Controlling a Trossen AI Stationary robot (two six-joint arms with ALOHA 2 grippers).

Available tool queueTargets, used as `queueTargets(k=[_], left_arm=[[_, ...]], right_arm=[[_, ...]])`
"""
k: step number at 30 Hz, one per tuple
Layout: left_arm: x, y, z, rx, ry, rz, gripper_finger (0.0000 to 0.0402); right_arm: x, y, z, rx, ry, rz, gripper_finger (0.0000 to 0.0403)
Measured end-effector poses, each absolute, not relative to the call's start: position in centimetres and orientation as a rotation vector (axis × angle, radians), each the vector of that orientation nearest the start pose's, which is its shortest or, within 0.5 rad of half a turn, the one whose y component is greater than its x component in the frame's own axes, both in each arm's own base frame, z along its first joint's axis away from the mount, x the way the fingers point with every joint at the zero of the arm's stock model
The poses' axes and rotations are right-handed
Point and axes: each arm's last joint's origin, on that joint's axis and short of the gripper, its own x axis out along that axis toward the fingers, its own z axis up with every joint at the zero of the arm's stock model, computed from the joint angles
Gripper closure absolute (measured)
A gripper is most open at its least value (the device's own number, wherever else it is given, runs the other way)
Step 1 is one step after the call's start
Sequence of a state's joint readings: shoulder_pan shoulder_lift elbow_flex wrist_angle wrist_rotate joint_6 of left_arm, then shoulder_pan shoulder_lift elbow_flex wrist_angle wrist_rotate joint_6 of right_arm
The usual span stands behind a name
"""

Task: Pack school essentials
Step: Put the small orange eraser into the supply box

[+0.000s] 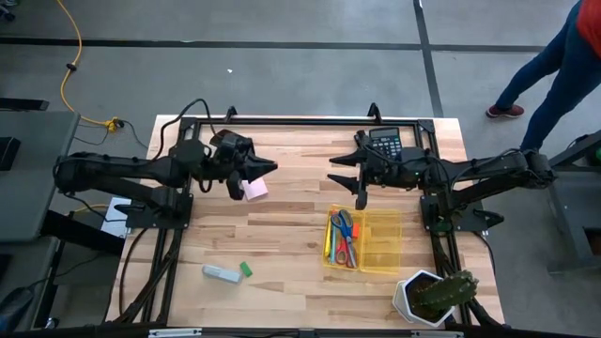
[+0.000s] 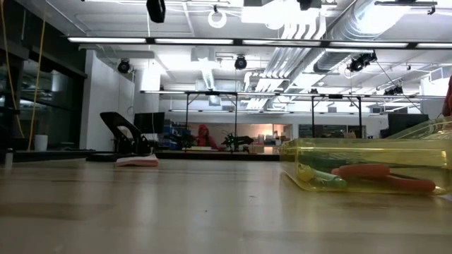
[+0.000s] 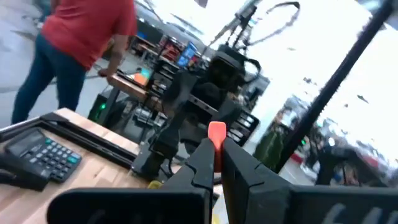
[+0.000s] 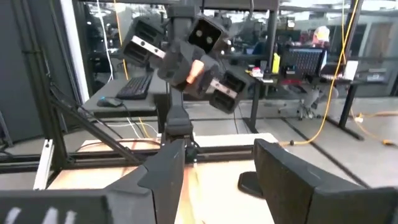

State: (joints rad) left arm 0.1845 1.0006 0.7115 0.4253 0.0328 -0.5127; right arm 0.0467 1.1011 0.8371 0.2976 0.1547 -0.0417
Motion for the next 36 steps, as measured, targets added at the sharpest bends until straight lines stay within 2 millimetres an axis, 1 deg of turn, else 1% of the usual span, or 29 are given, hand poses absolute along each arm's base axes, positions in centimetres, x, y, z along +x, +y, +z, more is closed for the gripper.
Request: queueTargets(k=[2,4,9,14,19,22,30,33,36], left_arm=[[22.3,4.0,32.6,-0.551,-0.177,0.134,0.0401],[22.4,4.1,32.4,-0.625,-0.18,0.145,0.0401],[23.3,4.3,31.5,-0.792,-0.158,0.16,0.0401],[24.8,4.2,30.5,-0.887,-0.151,0.14,0.0401],[26.2,3.8,30.1,-0.925,-0.195,0.071,0.0401],[26.5,3.6,30.0,-0.931,-0.202,0.055,0.0401],[26.5,3.6,30.0,-0.953,-0.208,0.059,0.0401],[26.5,3.6,30.0,-0.953,-0.21,0.062,0.0401],[26.5,3.6,30.1,-0.953,-0.214,0.061,0.0401]], right_arm=[[25.1,0.9,33.7,-0.051,-0.056,-0.105,0.0219],[25.6,1.4,33.9,-0.101,-0.047,-0.093,0.0219],[28.5,2.9,34.2,-0.298,0.045,-0.132,0.0219],[31.8,2.7,34.1,-0.357,0.106,-0.234,0.0219],[34.4,2.2,33.7,-0.368,0.137,-0.257,0.0219],[35.0,2.2,33.7,-0.385,0.147,-0.257,0.0219],[35.2,2.2,33.9,-0.413,0.14,-0.238,0.0222],[35.2,2.2,33.9,-0.412,0.14,-0.236,0.024],[35.2,2.3,34.0,-0.396,0.124,-0.233,0.0273]])
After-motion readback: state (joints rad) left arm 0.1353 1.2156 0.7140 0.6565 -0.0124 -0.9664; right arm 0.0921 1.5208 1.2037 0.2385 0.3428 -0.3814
